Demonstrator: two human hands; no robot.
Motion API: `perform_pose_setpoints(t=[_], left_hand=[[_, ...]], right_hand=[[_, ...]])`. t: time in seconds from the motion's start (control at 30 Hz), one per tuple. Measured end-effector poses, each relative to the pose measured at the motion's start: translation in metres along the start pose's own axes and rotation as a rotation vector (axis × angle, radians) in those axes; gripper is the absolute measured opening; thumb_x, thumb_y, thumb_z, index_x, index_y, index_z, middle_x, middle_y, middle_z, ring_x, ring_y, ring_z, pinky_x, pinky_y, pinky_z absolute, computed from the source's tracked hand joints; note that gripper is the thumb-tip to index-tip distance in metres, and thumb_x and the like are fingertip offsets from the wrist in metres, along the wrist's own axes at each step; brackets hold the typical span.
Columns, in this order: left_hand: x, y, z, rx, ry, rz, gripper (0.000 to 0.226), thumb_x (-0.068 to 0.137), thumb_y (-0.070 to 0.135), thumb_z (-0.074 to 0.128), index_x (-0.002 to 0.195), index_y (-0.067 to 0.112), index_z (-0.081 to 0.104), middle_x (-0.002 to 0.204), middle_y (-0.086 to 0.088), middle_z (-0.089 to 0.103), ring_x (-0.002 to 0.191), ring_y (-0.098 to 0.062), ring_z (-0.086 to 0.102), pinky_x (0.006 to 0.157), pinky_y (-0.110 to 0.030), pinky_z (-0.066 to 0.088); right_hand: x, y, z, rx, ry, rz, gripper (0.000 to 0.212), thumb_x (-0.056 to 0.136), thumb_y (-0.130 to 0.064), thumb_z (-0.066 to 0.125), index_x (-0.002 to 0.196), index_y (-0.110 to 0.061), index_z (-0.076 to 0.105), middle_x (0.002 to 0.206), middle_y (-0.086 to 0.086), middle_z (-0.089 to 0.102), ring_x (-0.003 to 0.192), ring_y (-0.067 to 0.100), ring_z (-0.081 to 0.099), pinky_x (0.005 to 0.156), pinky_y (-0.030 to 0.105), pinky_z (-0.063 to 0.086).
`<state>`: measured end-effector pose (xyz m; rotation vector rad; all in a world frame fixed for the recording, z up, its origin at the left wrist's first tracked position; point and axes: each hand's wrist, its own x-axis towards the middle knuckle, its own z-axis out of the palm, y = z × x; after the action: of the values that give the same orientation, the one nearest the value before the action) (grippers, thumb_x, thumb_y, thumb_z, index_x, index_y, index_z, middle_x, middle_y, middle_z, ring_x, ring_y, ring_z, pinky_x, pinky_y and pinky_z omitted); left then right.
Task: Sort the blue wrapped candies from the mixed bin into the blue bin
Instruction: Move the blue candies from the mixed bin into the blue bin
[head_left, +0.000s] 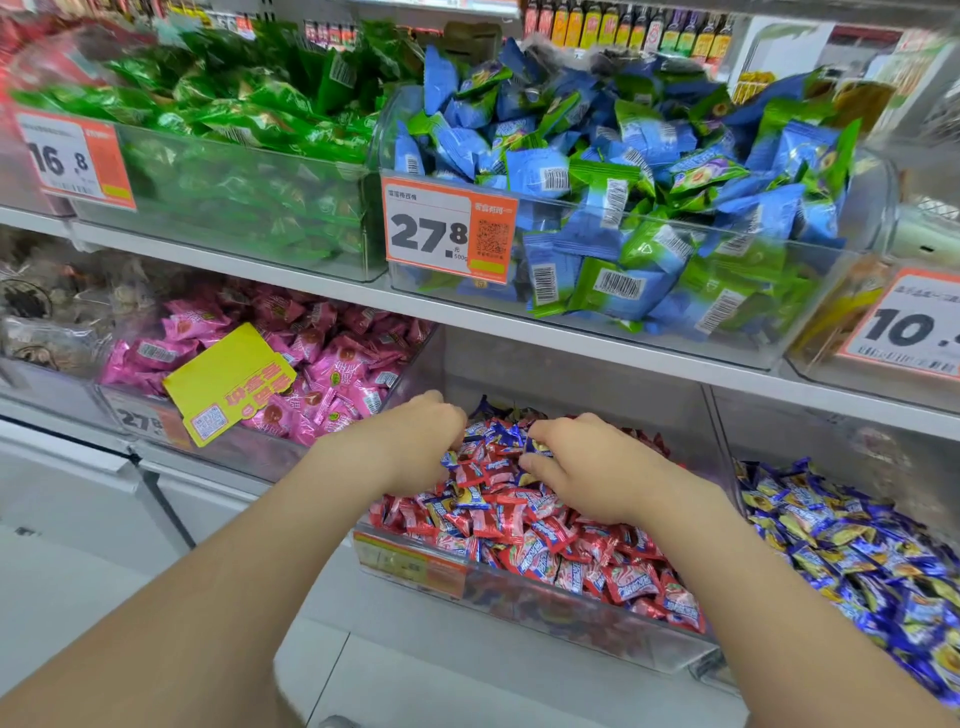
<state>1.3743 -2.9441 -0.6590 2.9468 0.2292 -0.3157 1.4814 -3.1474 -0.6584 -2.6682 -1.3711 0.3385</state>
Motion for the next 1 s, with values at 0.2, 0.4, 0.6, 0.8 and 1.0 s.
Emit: perform_pose_setpoints(t=[0.2, 0.4, 0.6, 0.8, 1.0], left_hand=[[0.002, 0.003, -0.001, -0.037, 0.058, 0.024, 0.01, 0.104, 0.012, 0.047, 0.109, 0.01, 0.055, 0.11, -0.012, 0.059, 0.097, -0.03, 0.059, 0.086, -0.049, 0.055], [-0.006, 0.007, -0.009, -0.249, 0.107, 0.021, 0.047, 0.098, 0.052, 0.049, 0.075, 0.011, 0.05, 0.069, -0.004, 0.053, 0.062, -0.022, 0.046, 0.06, -0.035, 0.037], [-0.013, 0.007, -0.005, -0.244, -0.022, 0.085, 0.032, 0.086, 0.062, 0.075, 0.094, 0.032, 0.067, 0.091, 0.009, 0.061, 0.07, -0.006, 0.053, 0.063, -0.032, 0.042], [-0.007, 0.002, 0.0, -0.276, -0.1, 0.1, 0.034, 0.076, 0.06, 0.086, 0.104, 0.044, 0.074, 0.127, 0.013, 0.063, 0.1, -0.012, 0.066, 0.091, -0.042, 0.057], [-0.003, -0.001, 0.005, -0.261, -0.146, 0.097, 0.037, 0.082, 0.06, 0.08, 0.082, 0.026, 0.064, 0.093, 0.01, 0.067, 0.083, -0.014, 0.065, 0.067, -0.033, 0.048]], right_hand=[[0.001, -0.002, -0.007, -0.121, -0.006, 0.048, 0.064, 0.085, -0.082, 0.06, 0.097, -0.019, 0.059, 0.096, 0.001, 0.054, 0.094, 0.029, 0.057, 0.073, 0.039, 0.045], [-0.001, -0.002, -0.011, 0.079, 0.107, 0.019, 0.048, 0.1, -0.049, 0.06, 0.074, -0.009, 0.054, 0.07, 0.01, 0.058, 0.072, 0.025, 0.056, 0.068, 0.042, 0.05], [-0.013, -0.001, -0.021, 0.338, 0.329, 0.188, 0.063, 0.104, -0.053, 0.052, 0.069, -0.001, 0.049, 0.053, 0.01, 0.053, 0.05, 0.024, 0.05, 0.051, 0.03, 0.039], [-0.013, 0.013, -0.015, 0.755, 0.226, 0.19, 0.022, 0.103, -0.028, 0.066, 0.096, -0.007, 0.072, 0.067, 0.015, 0.073, 0.05, 0.026, 0.066, 0.052, 0.031, 0.05], [-0.004, 0.017, -0.008, 0.642, 0.301, 0.24, 0.038, 0.106, -0.05, 0.053, 0.088, -0.026, 0.077, 0.057, -0.009, 0.064, 0.046, 0.003, 0.054, 0.057, 0.027, 0.044]])
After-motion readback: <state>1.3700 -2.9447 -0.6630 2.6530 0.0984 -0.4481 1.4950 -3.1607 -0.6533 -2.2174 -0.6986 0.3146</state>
